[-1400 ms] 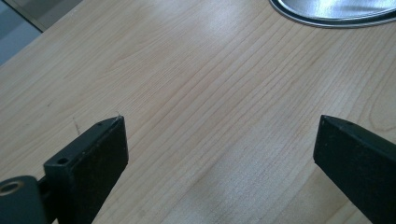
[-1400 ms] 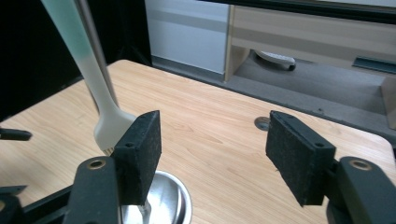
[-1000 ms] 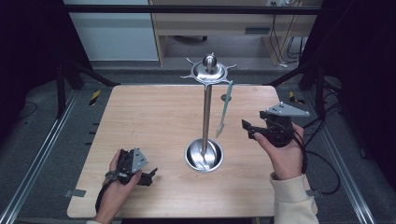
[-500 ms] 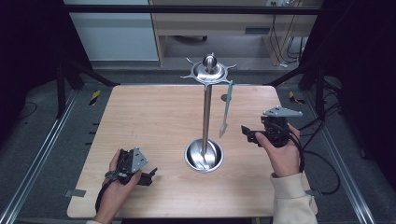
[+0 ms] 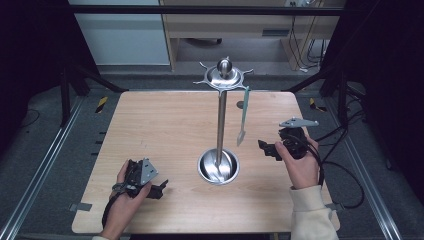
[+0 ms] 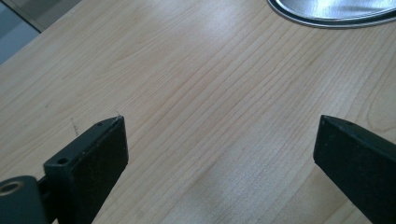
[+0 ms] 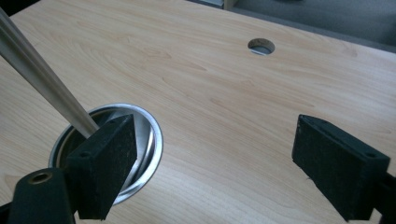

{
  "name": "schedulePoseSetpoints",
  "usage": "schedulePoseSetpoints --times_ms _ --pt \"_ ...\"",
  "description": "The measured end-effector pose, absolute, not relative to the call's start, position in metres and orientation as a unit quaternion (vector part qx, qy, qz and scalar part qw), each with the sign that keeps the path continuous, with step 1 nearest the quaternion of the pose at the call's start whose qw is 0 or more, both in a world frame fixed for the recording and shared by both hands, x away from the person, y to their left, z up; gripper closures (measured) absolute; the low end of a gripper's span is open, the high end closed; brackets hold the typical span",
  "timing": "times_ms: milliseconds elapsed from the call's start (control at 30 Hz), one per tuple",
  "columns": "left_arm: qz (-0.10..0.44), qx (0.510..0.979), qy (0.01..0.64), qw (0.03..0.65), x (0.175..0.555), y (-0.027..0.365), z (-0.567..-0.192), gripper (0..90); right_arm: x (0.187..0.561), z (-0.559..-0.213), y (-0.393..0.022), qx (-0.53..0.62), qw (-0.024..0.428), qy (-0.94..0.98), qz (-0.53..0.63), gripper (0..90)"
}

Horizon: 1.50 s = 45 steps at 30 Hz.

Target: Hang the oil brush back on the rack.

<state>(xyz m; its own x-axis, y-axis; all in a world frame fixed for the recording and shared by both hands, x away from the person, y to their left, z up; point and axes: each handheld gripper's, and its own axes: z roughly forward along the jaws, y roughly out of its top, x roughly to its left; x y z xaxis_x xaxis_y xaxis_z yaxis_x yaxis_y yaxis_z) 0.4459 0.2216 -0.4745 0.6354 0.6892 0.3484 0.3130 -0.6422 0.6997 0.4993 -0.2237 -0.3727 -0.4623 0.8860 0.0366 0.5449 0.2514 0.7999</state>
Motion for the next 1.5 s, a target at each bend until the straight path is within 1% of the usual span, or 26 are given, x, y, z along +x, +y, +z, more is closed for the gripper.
schedulePoseSetpoints --times_ms 533,700,800,833,967,1133,1500 --pt "0.309 0.852 0.294 0.303 0.446 0.222 -0.474 2.7 0.506 -0.394 -0.225 0.478 0.205 0.769 0.372 15.9" --pt "0.309 0.852 0.294 0.304 0.446 0.222 -0.474 2.7 0.507 -0.399 -0.226 0.477 0.212 0.769 0.368 15.1" --pt "0.309 0.851 0.293 0.306 0.446 0.222 -0.474 2.7 0.507 -0.402 -0.226 0.476 0.222 0.771 0.360 14.9" --pt "0.308 0.852 0.293 0.306 0.446 0.221 -0.475 2.8 0.508 -0.406 -0.226 0.474 0.234 0.772 0.353 13.4" --pt "0.303 0.856 0.289 0.303 0.446 0.220 -0.475 2.9 0.509 -0.411 -0.225 0.471 0.240 0.774 0.348 12.3" --pt "0.307 0.852 0.285 0.313 0.445 0.220 -0.473 2.9 0.511 -0.416 -0.224 0.470 0.237 0.776 0.347 12.3" --pt "0.306 0.856 0.285 0.305 0.445 0.220 -0.474 2.7 0.514 -0.431 -0.221 0.471 0.228 0.781 0.341 12.9"
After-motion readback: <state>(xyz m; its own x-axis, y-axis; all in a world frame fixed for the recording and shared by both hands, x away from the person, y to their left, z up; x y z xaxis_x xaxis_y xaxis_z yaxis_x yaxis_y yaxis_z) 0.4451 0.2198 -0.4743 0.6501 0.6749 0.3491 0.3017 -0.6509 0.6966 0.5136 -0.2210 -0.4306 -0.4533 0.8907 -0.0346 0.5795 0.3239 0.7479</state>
